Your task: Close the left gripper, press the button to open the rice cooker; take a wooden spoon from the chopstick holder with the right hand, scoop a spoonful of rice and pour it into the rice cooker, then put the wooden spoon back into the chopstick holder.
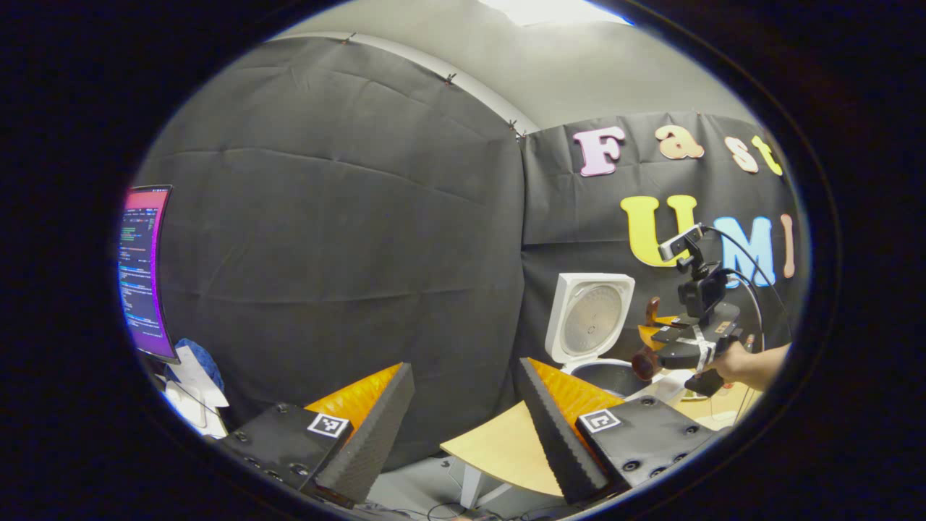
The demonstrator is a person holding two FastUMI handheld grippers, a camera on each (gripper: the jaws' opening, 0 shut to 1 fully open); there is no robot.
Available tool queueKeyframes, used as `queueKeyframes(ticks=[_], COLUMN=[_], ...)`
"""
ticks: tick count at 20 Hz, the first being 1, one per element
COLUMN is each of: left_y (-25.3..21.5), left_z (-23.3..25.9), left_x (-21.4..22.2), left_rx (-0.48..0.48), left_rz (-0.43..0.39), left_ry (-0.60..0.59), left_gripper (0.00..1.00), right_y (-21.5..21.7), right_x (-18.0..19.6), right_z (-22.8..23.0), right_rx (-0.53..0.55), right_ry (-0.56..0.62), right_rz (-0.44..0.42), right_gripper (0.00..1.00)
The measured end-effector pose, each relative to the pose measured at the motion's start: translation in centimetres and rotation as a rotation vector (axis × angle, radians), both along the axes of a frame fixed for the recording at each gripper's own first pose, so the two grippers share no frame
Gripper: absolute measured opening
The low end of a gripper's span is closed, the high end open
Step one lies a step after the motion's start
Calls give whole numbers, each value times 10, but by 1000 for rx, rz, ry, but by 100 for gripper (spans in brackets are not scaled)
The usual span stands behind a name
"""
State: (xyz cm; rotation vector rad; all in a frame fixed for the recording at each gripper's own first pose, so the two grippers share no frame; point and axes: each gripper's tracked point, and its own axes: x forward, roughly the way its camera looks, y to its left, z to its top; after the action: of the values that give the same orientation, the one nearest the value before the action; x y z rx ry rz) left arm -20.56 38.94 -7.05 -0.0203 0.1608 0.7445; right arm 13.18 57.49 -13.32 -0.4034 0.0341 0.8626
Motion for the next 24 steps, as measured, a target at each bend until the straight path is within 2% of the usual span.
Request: queueKeyframes(ticks=[1,3,8,12,16,24], left_y=[0,-1,-2,-10,-28,-81], left_z=[-1,-1,1,7,18,40], left_x=[0,1,3,8,43,98], left_rx=[-2,-6,-8,-10,-3,16], left_rz=[-1,-4,-20,-51,-97,-225], left_ry=[-3,-8,-27,-50,-64,-83], left_gripper=[100,100,100,99,99,96], right_y=[-2,-5,-27,-57,-91,-220], right_x=[1,0,7,19,27,34], right_z=[-2,-3,20,41,52,65], right_rx=[-8,41,315,489,581,652], right_ry=[-4,72,395,547,599,593], right_rz=[-2,-10,-92,-147,-196,-329], right_gripper=[12,12,12,12,12,12])
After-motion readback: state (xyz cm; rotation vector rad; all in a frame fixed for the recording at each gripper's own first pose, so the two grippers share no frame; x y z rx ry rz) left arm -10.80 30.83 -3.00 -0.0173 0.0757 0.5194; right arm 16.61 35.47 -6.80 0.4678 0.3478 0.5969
